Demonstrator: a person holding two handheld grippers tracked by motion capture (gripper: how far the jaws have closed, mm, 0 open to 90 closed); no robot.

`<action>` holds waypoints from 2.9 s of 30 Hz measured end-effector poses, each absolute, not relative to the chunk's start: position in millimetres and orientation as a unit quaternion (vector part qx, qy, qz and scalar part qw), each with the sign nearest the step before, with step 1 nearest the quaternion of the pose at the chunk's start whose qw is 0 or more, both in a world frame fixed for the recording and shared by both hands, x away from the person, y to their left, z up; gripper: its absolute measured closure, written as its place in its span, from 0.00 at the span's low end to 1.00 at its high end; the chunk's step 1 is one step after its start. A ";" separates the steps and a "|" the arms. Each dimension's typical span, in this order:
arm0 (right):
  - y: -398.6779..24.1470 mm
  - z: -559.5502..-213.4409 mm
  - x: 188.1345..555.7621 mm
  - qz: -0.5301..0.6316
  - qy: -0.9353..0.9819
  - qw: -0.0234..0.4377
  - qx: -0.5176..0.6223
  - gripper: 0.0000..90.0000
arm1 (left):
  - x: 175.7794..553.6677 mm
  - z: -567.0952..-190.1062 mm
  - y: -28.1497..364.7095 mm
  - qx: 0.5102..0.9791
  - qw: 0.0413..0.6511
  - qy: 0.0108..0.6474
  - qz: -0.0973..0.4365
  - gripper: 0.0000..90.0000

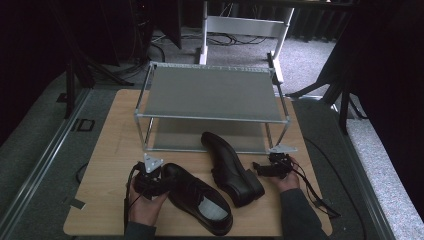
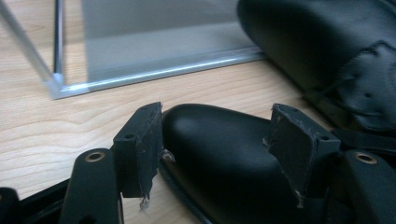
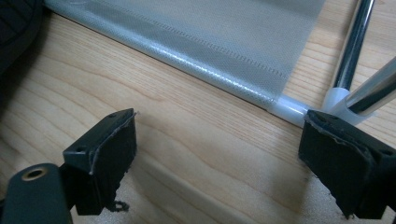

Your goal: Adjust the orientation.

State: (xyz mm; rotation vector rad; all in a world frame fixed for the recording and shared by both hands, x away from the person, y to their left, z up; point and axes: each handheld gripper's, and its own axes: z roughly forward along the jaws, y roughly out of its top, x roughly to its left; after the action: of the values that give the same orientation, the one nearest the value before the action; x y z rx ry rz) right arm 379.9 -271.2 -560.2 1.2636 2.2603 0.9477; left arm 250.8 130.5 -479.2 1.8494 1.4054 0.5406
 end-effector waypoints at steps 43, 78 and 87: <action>-271.2 -560.2 379.7 0.338 0.804 0.191 0.451 0.12 | 204.6 -474.2 58.8 0.767 0.366 0.499 0.172 0.17; -271.2 -560.2 379.8 0.338 0.804 0.191 0.451 0.12 | 226.3 -484.6 66.1 0.760 0.363 0.505 0.187 0.36; -271.2 -560.2 379.7 0.338 0.804 0.191 0.452 0.12 | 220.0 -482.1 65.3 0.765 0.351 0.504 0.194 0.45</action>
State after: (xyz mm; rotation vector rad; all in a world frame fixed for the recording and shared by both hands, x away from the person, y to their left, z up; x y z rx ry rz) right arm 379.7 -271.2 -560.2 1.2684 2.2576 0.9483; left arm 220.0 65.3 -482.1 1.9801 1.3037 0.5032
